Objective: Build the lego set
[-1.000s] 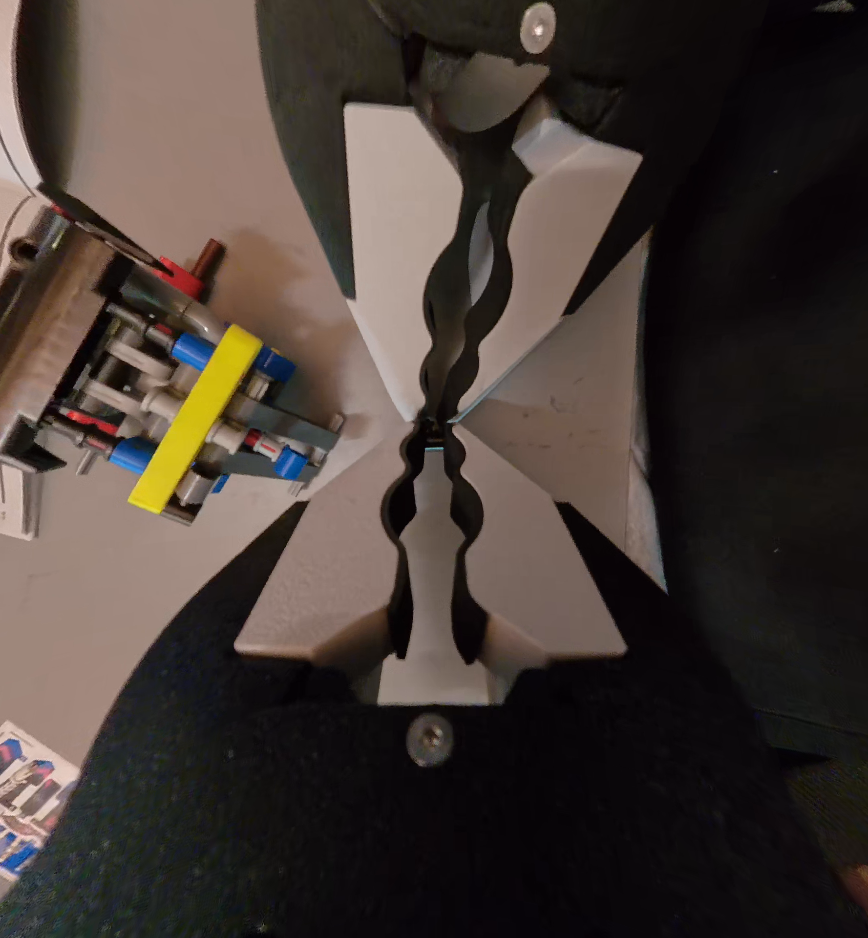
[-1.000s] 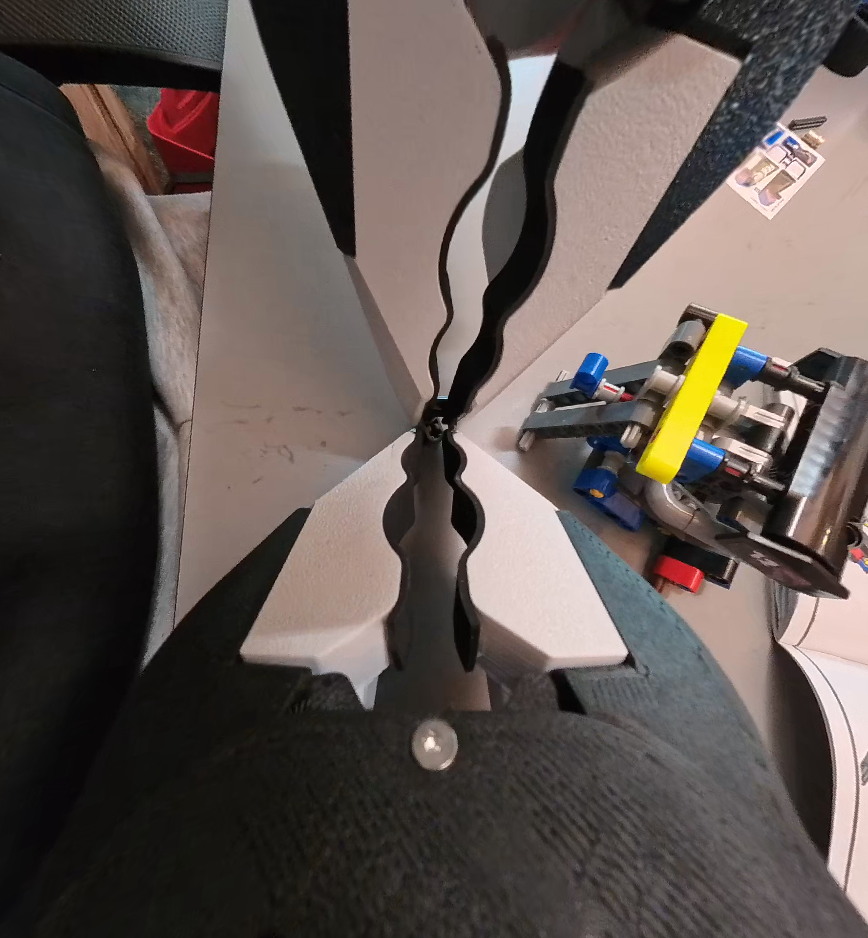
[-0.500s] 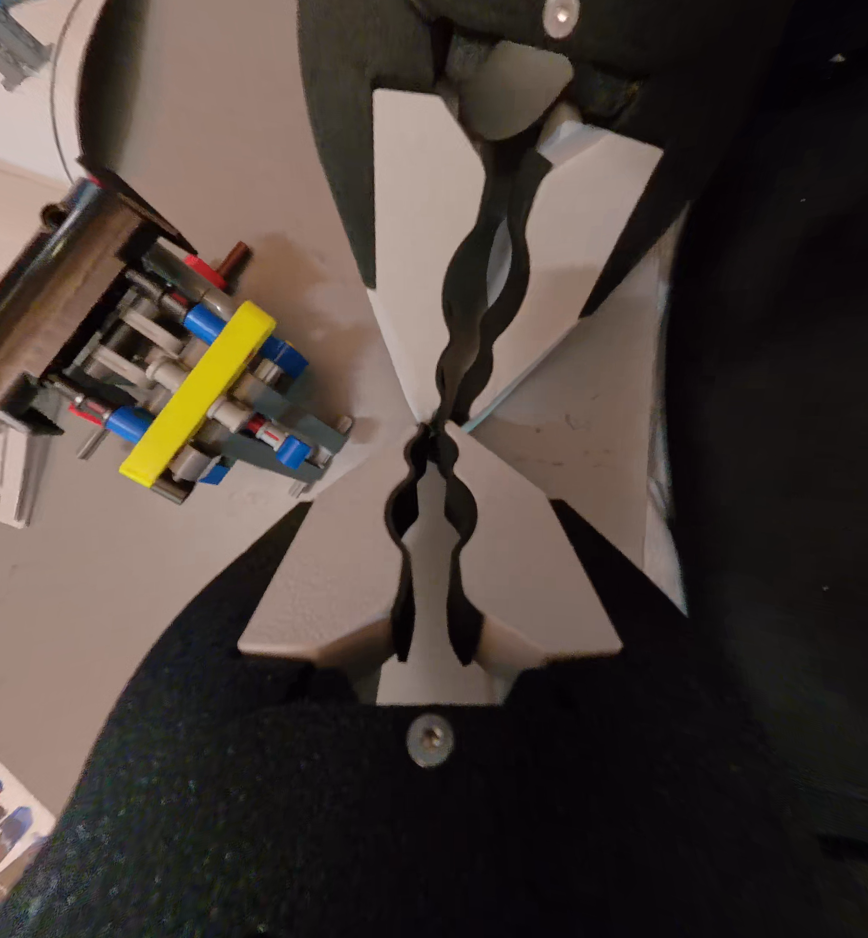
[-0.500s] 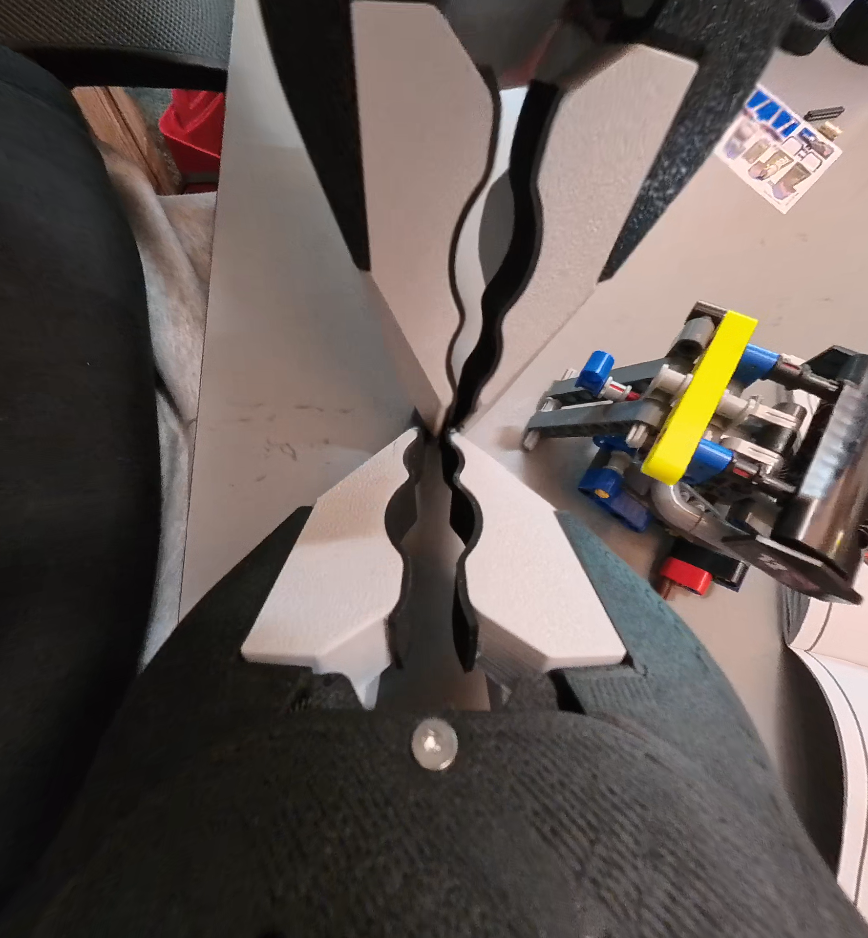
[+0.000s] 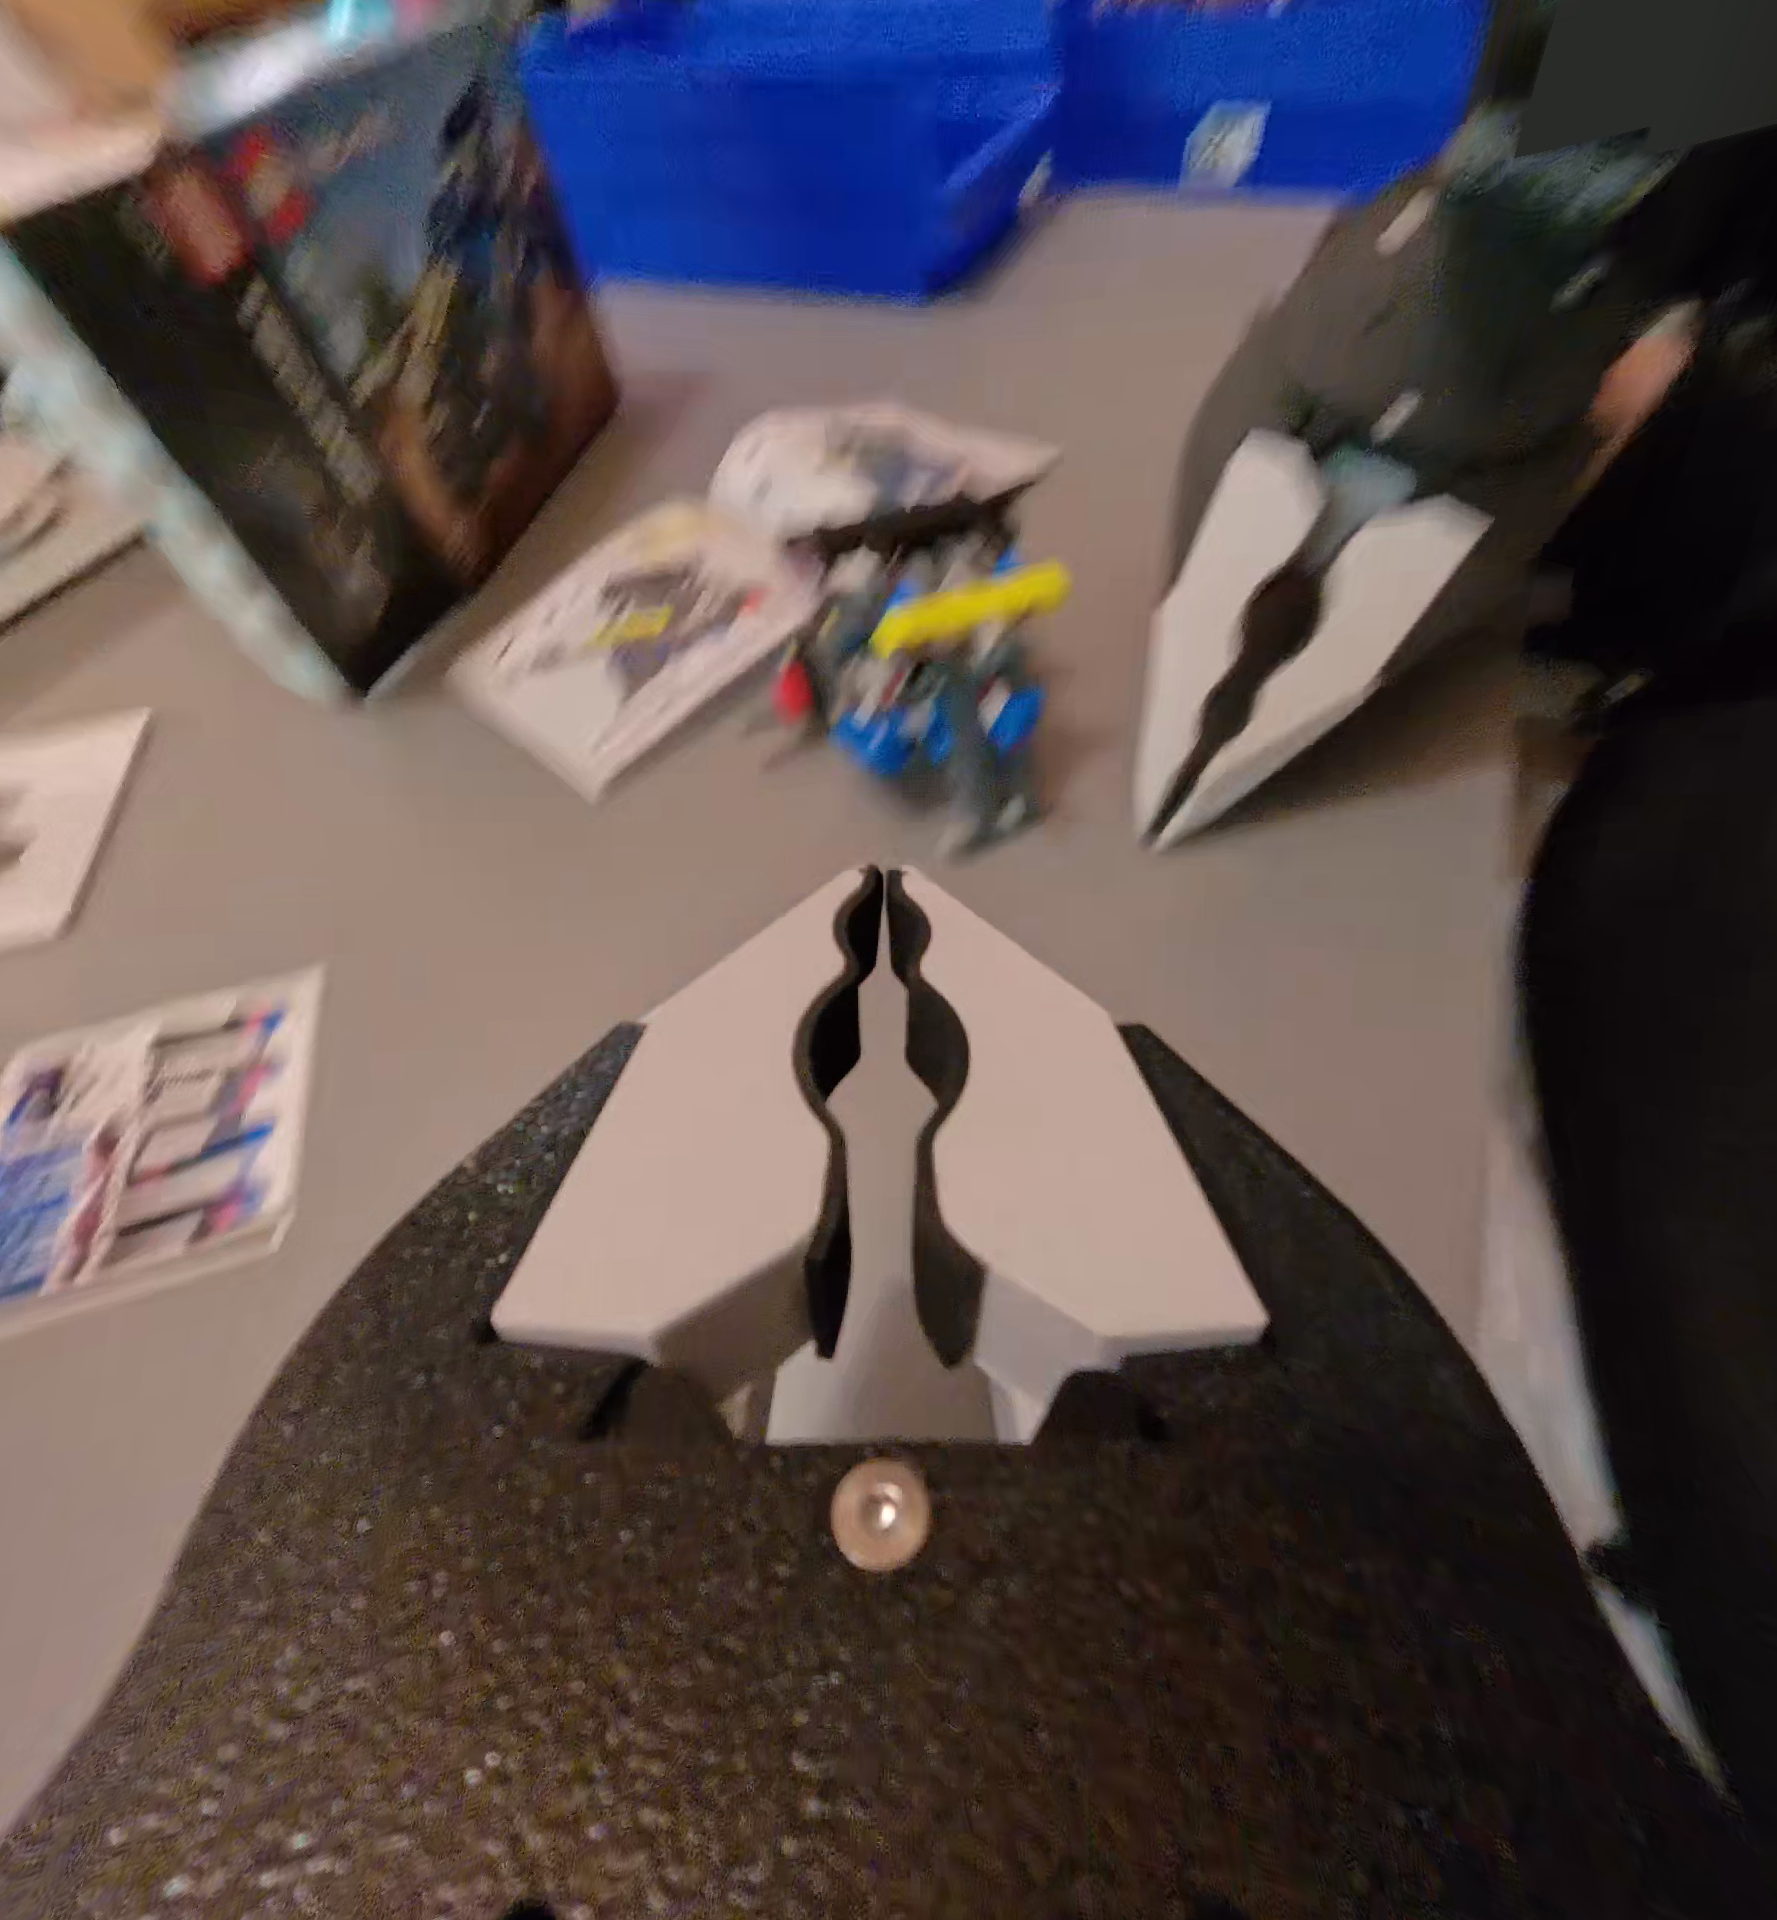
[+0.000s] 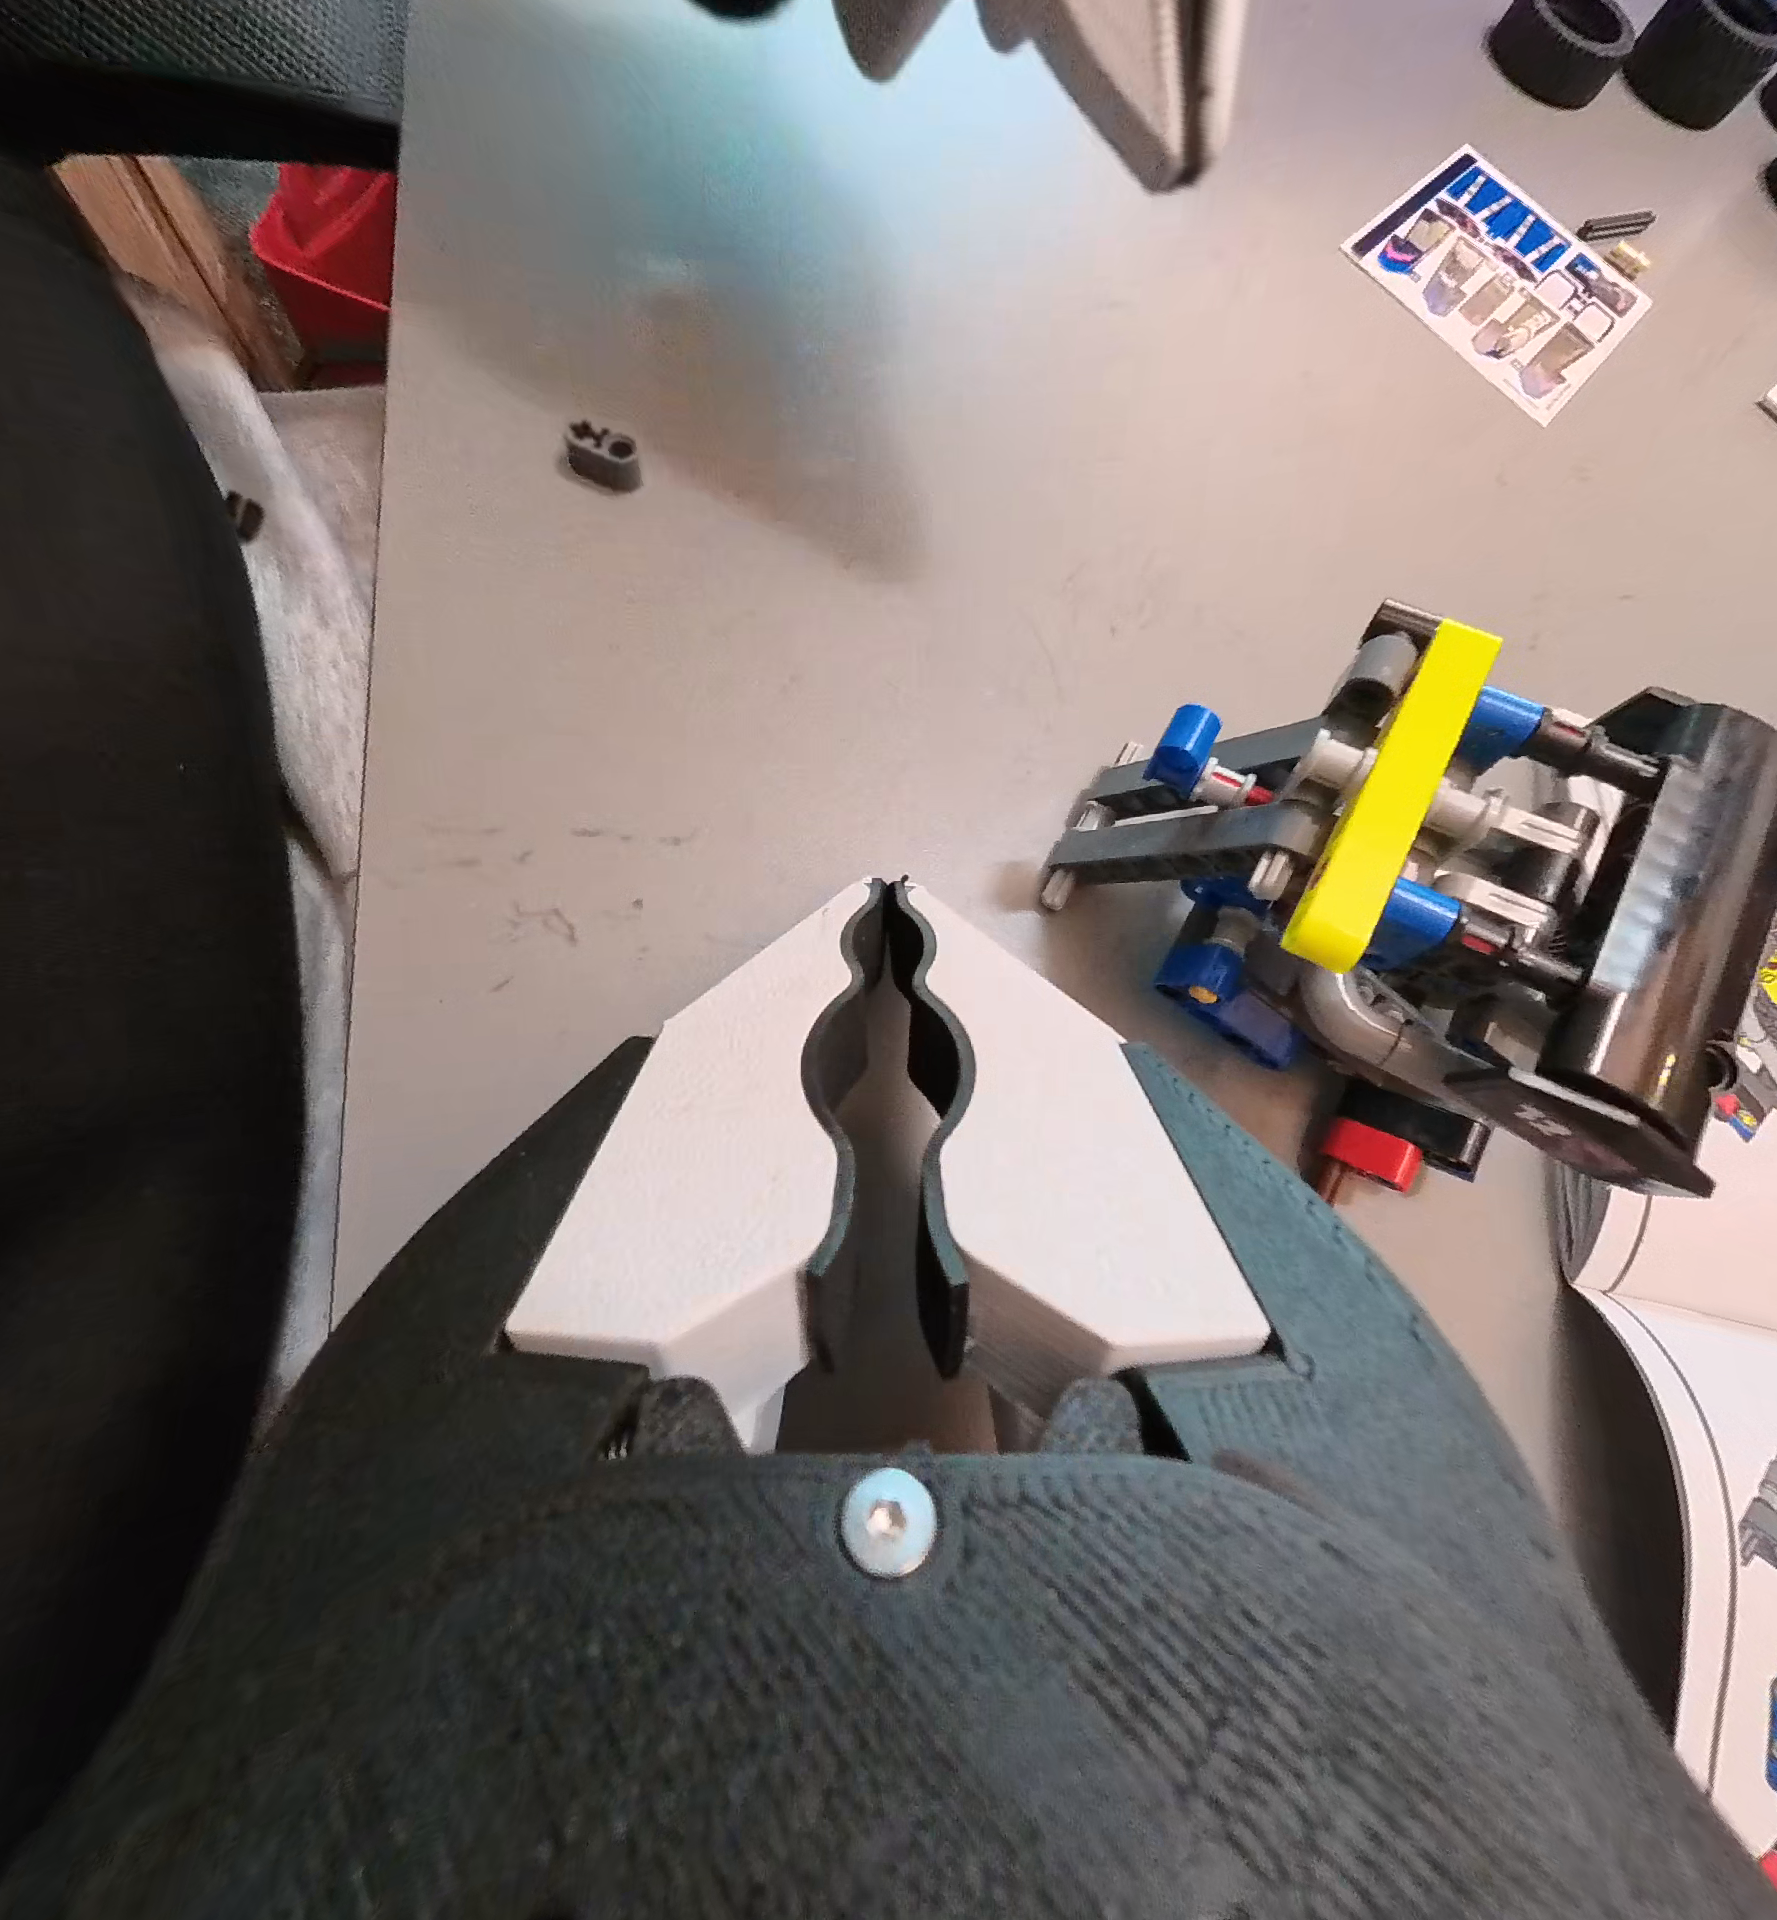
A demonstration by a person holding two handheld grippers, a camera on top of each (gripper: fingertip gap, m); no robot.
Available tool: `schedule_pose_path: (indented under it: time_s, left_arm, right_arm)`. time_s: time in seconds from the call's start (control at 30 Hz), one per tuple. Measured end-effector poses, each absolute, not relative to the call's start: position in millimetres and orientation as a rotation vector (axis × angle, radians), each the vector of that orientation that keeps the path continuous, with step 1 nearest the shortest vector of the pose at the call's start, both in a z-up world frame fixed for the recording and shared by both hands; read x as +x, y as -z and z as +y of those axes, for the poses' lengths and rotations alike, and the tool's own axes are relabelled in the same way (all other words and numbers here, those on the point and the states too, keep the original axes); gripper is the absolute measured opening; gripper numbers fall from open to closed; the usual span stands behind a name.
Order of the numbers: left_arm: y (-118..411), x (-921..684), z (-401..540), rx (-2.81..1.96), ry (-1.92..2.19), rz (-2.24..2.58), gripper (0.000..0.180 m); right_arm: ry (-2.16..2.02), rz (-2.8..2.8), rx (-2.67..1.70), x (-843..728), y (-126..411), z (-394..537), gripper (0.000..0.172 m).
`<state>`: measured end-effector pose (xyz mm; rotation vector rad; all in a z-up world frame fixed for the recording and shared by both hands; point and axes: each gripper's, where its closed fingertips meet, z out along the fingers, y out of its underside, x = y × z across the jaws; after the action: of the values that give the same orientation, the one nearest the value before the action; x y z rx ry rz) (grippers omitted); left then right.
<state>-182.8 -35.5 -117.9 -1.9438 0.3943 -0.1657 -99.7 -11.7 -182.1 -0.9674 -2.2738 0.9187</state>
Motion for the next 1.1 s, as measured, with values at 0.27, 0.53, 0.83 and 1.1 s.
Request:
schedule_pose_path:
  time_s: [0.27, 0.53, 0.83, 1.1]
  left_arm:
    - [96, -286, -151, -1.792, -0.334, -0.186, 0.008]
    - [132, -133, -211, -1.821, 0.241, -0.154, 0.000]
    - [224, -76, -225, -2.373, 0.251, 0.016, 0.009]
    - [246, -77, -211, -2.542, 0.172, 0.105, 0.006]
  right_arm:
    - [-0.903, -2.267, -0.953, -100, 182, -11, 0.000]
    - [-1.362, -2.305, -0.654, -66, 134, -118, 0.000]
    - [-1.190, -2.581, -0.544, -30, 180, -181, 0.000]
    - [-1.179, -2.438, -0.562, -28, 165, -156, 0.000]
